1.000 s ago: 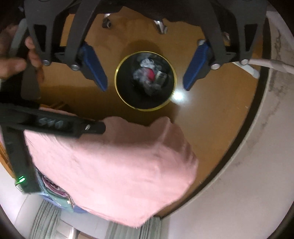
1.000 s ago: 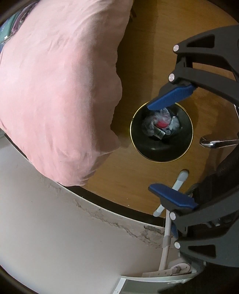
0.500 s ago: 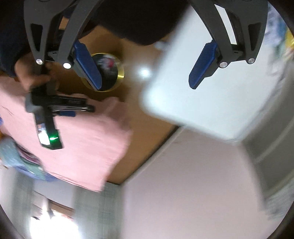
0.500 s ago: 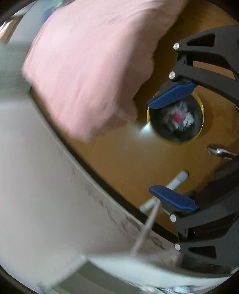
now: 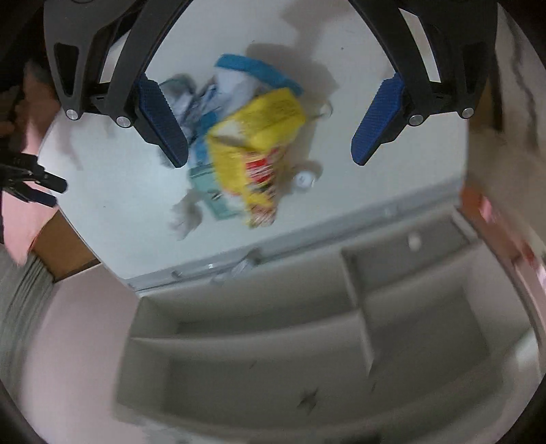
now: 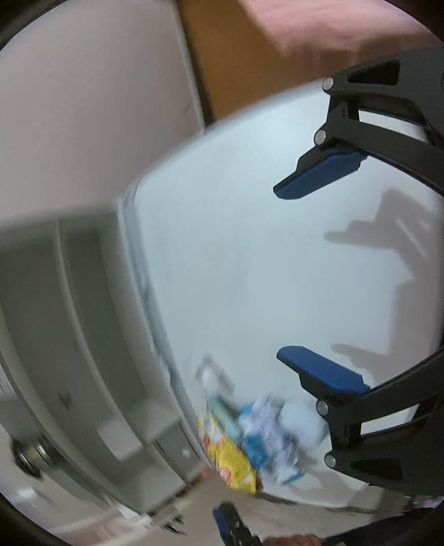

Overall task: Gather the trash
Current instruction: 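Grasp the yellow snack bag with the left tool while the right tool grasps the white tissue, then carry snack bag and tissue over the bin and open both tools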

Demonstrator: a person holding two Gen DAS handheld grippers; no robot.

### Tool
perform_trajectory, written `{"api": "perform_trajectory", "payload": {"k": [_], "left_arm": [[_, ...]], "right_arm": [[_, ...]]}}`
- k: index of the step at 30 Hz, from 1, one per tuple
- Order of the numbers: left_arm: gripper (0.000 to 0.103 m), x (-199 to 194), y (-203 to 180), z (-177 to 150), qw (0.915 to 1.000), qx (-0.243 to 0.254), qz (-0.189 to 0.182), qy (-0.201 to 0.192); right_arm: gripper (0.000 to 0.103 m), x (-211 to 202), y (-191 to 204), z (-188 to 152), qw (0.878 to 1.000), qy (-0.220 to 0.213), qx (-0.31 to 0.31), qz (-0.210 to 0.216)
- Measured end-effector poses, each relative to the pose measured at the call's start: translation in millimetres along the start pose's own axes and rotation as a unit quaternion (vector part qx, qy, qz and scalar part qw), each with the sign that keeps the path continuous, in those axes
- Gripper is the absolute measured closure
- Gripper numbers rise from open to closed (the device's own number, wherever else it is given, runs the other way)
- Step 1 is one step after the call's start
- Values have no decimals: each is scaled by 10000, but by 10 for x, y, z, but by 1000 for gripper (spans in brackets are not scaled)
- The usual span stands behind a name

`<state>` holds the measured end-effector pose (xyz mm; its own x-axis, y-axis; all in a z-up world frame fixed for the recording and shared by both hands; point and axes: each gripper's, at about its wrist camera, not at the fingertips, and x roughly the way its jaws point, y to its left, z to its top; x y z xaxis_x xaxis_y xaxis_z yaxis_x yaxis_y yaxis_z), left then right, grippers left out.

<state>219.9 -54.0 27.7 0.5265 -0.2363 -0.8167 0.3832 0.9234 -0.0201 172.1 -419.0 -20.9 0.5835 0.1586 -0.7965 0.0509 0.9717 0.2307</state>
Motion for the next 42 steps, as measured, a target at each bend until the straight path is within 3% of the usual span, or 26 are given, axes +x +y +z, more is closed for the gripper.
{"api": "perform_trajectory", "payload": {"k": [3,6,13,15,16,17,19,21,29,33,35,42], "left_arm": [[10,278,157,71,9982,-322,-281,429],[10,488,119,132,9955,-264,-602,679],[10,774,34,53,9934,-106,-669,927],[19,795,47,26,9933,-90,-747,874],[39,790,63,16,9925,-128,-873,848],[45,780,83,17,9919,-163,-927,858],[54,711,117,19,9919,-181,-1020,740],[57,619,139,31,9937,-174,-946,583],[57,246,205,117,9978,-220,-620,-30],[57,191,161,116,9982,-230,-534,-134],[57,152,135,110,9980,-279,-527,-193],[57,-7,-243,144,9966,-135,-668,-470]], "right_arm": [[16,177,319,266,9994,140,-263,161],[16,384,524,466,9985,318,-283,356],[16,821,741,753,9950,834,-177,523],[16,959,791,811,9935,996,-163,520],[16,1020,817,834,9928,1064,-156,526],[16,1078,849,857,9922,1120,-144,525],[16,1170,910,899,9913,1196,-125,531],[17,1236,965,918,9903,1271,-96,547],[32,1450,1086,901,9878,1515,-226,285],[56,1495,1084,841,9872,1558,-254,206],[76,1403,1047,807,9892,1431,-251,188],[77,563,479,562,9981,614,23,62]]}}
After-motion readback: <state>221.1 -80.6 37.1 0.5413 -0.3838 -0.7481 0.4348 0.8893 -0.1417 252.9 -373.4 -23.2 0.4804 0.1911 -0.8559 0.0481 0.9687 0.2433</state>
